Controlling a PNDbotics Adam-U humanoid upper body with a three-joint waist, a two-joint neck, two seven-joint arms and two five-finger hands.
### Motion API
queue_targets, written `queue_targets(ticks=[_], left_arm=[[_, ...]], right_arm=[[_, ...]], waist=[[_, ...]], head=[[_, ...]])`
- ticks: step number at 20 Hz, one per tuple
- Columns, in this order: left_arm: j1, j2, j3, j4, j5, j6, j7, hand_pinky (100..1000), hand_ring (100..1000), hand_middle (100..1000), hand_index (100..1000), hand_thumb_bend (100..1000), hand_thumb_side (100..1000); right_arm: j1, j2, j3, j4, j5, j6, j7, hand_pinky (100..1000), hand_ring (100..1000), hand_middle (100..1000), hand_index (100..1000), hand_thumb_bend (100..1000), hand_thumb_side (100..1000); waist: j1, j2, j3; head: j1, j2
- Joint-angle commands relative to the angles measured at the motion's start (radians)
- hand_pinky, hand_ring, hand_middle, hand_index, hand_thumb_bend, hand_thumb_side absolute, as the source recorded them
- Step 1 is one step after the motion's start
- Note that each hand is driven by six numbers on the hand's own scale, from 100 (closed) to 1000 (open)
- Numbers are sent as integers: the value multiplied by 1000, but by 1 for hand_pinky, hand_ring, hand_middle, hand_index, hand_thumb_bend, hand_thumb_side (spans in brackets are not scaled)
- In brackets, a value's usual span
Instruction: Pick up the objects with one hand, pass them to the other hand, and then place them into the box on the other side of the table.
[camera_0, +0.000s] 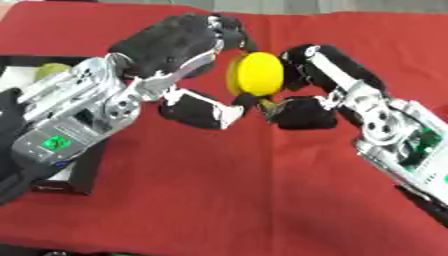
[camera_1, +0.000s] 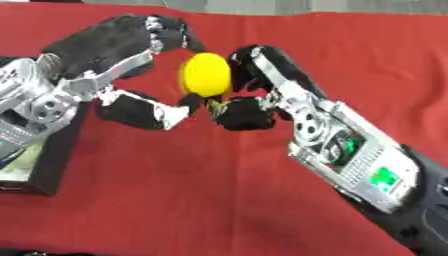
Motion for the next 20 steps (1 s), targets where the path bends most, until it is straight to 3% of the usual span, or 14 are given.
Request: queue_targets(ticks=[1,7,13,17,20], left_arm=[[-9,9,6,-13,-19,-4,-18,781,795,748,866,298,445],[-6,6,7,-13,-42,4,-31,780,792,743,865,281,430],[-6,0,11,-13,-4,21,28,768,751,641,771,140,245],[-8,-2,10,-13,29,32,79,756,721,582,681,125,138],[-9,-7,11,-13,44,37,107,749,690,538,627,107,121]], right_arm=[[-19,-6,-7,-21,0,44,-44,753,652,506,513,100,100],[-20,-7,-7,-21,-1,44,-37,754,653,506,512,100,100],[-20,-8,-8,-21,1,44,-31,754,652,505,511,100,100],[-19,-8,-8,-21,-1,44,-29,752,650,504,510,100,100],[-19,-6,-9,-21,-8,44,-30,751,648,504,509,100,100]], waist=[[11,-70,-1],[10,-70,-2],[10,-69,-2],[10,-69,-2],[9,-69,-3]], head=[[3,-5],[6,-8],[5,-7],[5,-9],[6,-10]])
